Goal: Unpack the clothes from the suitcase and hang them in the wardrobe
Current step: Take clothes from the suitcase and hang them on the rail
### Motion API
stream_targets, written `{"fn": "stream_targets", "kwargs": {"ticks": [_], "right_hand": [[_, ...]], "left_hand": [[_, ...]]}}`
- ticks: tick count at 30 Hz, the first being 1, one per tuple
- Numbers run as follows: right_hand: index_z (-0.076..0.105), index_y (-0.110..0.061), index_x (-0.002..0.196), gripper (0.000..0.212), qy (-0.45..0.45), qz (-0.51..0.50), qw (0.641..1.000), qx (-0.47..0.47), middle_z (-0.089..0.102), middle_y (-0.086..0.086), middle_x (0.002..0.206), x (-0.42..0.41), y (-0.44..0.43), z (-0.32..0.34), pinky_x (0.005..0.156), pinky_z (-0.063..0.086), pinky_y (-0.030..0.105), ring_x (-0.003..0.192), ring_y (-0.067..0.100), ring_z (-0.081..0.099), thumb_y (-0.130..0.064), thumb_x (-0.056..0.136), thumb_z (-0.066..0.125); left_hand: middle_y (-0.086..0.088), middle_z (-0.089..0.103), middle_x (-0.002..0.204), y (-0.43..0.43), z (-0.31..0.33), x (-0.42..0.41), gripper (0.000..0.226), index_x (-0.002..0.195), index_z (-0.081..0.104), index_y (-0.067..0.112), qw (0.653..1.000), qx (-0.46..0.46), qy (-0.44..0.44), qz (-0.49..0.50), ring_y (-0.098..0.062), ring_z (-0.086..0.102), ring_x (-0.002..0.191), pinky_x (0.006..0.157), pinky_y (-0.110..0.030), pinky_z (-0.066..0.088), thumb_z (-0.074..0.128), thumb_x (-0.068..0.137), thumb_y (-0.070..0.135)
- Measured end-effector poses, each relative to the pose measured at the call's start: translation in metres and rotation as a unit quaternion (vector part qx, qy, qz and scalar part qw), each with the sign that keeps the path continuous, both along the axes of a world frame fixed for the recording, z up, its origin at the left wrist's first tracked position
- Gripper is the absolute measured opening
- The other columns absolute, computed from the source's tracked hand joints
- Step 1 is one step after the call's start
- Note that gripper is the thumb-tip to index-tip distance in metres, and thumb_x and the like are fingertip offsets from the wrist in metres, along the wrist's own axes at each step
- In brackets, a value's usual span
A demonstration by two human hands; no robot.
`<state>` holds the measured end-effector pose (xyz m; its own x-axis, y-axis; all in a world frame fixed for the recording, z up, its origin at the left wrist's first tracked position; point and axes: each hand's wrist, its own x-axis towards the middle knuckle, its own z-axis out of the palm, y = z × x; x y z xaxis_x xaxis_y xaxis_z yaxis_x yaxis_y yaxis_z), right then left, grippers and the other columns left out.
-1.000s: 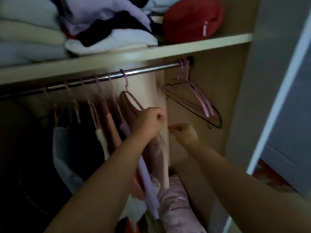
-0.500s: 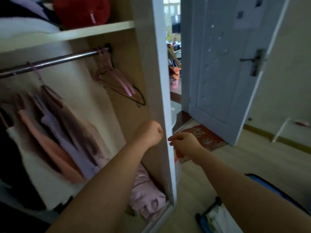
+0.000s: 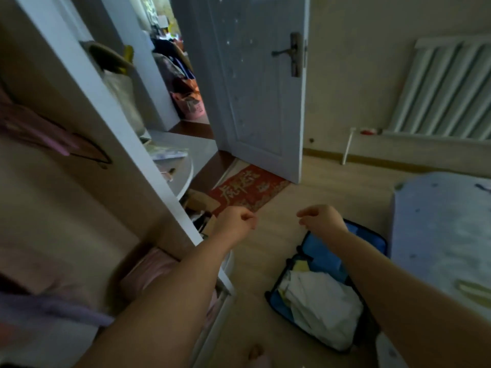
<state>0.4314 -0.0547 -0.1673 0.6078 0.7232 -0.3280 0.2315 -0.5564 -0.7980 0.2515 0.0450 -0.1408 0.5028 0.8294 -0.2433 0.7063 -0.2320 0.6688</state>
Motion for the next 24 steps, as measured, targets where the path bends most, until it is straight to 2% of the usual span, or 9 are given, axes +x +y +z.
{"fn": "stream_targets", "kwargs": {"ticks": [3, 5, 8, 10, 12, 15, 18, 21, 24], "right_hand": [[0.072, -0.016, 0.095, 0.017, 0.009, -0.057, 0.998, -0.026, 0.063, 0.000, 0.084, 0.022, -0.022, -0.026, 0.058, 0.045, 0.023, 0.069, 0.013, 0.056, -0.015, 0.092, 0.056], [0.072, -0.012, 0.098, 0.018, 0.031, -0.100, 0.993, -0.052, 0.064, 0.003, 0.083, 0.034, -0.035, -0.046, 0.066, 0.053, 0.030, 0.075, 0.019, 0.060, -0.016, 0.092, 0.056], [0.072, -0.007, 0.096, 0.018, 0.060, -0.144, 0.984, -0.089, 0.069, 0.013, 0.096, 0.040, -0.047, -0.069, 0.083, 0.054, 0.041, 0.090, 0.030, 0.064, -0.018, 0.090, 0.059], [0.071, -0.009, 0.087, 0.015, 0.071, -0.171, 0.977, -0.103, 0.069, 0.015, 0.098, 0.042, -0.050, -0.086, 0.084, 0.054, 0.041, 0.091, 0.031, 0.064, -0.019, 0.089, 0.060], [0.070, -0.015, 0.086, 0.008, 0.086, -0.194, 0.971, -0.114, 0.068, 0.011, 0.091, 0.043, -0.050, -0.104, 0.081, 0.053, 0.037, 0.083, 0.027, 0.062, -0.018, 0.087, 0.063], [0.073, -0.014, 0.095, 0.013, 0.117, -0.226, 0.959, -0.129, 0.065, 0.005, 0.084, 0.051, -0.051, -0.139, 0.077, 0.051, 0.031, 0.083, 0.024, 0.060, -0.013, 0.086, 0.064], [0.072, -0.017, 0.094, 0.013, 0.138, -0.248, 0.949, -0.140, 0.065, 0.005, 0.087, 0.060, -0.052, -0.176, 0.073, 0.048, 0.029, 0.085, 0.023, 0.060, -0.012, 0.085, 0.063], [0.071, -0.018, 0.089, 0.011, 0.148, -0.264, 0.942, -0.147, 0.065, 0.004, 0.086, 0.070, -0.053, -0.214, 0.072, 0.048, 0.028, 0.081, 0.021, 0.059, -0.011, 0.086, 0.063], [0.070, -0.020, 0.082, 0.011, 0.163, -0.274, 0.934, -0.160, 0.065, 0.004, 0.085, 0.079, -0.050, -0.263, 0.075, 0.051, 0.031, 0.081, 0.022, 0.060, -0.011, 0.085, 0.064]], "left_hand": [[-0.001, 0.071, 0.091, 0.000, -0.027, 0.016, 0.015, 0.072, 0.066, 0.027, 0.999, -0.048, 0.002, -0.009, -0.020, 0.066, 0.092, 0.089, -0.040, 0.053, 0.065, 0.087, 0.025], [0.000, 0.069, 0.086, 0.001, -0.050, 0.027, 0.017, 0.072, 0.066, 0.023, 0.996, -0.084, 0.004, -0.018, -0.020, 0.065, 0.091, 0.089, -0.037, 0.053, 0.064, 0.089, 0.021], [0.002, 0.066, 0.081, 0.007, -0.083, 0.038, 0.013, 0.077, 0.067, 0.018, 0.993, -0.110, 0.022, -0.034, -0.017, 0.063, 0.085, 0.075, -0.025, 0.050, 0.061, 0.089, 0.017], [0.002, 0.066, 0.079, 0.011, -0.107, 0.045, 0.014, 0.076, 0.067, 0.020, 0.990, -0.126, 0.043, -0.044, -0.016, 0.062, 0.081, 0.068, -0.022, 0.044, 0.060, 0.088, 0.018], [0.002, 0.067, 0.080, 0.014, -0.128, 0.054, 0.017, 0.074, 0.066, 0.022, 0.987, -0.141, 0.056, -0.060, -0.014, 0.062, 0.079, 0.065, -0.021, 0.044, 0.060, 0.088, 0.017], [0.003, 0.069, 0.085, 0.017, -0.159, 0.069, 0.013, 0.079, 0.067, 0.024, 0.980, -0.160, 0.083, -0.089, -0.014, 0.063, 0.082, 0.070, -0.023, 0.048, 0.060, 0.089, 0.019], [0.007, 0.066, 0.084, 0.019, -0.192, 0.083, 0.011, 0.088, 0.070, 0.020, 0.977, -0.157, 0.103, -0.105, -0.010, 0.060, 0.081, 0.067, -0.021, 0.045, 0.059, 0.090, 0.021], [0.008, 0.068, 0.084, 0.018, -0.225, 0.096, 0.014, 0.092, 0.070, 0.020, 0.976, -0.180, 0.094, -0.083, -0.011, 0.064, 0.082, 0.069, -0.023, 0.047, 0.057, 0.093, 0.024], [0.007, 0.070, 0.082, 0.018, -0.269, 0.110, 0.013, 0.085, 0.067, 0.024, 0.974, -0.203, 0.090, -0.039, -0.015, 0.066, 0.085, 0.077, -0.029, 0.053, 0.057, 0.093, 0.023]]}}
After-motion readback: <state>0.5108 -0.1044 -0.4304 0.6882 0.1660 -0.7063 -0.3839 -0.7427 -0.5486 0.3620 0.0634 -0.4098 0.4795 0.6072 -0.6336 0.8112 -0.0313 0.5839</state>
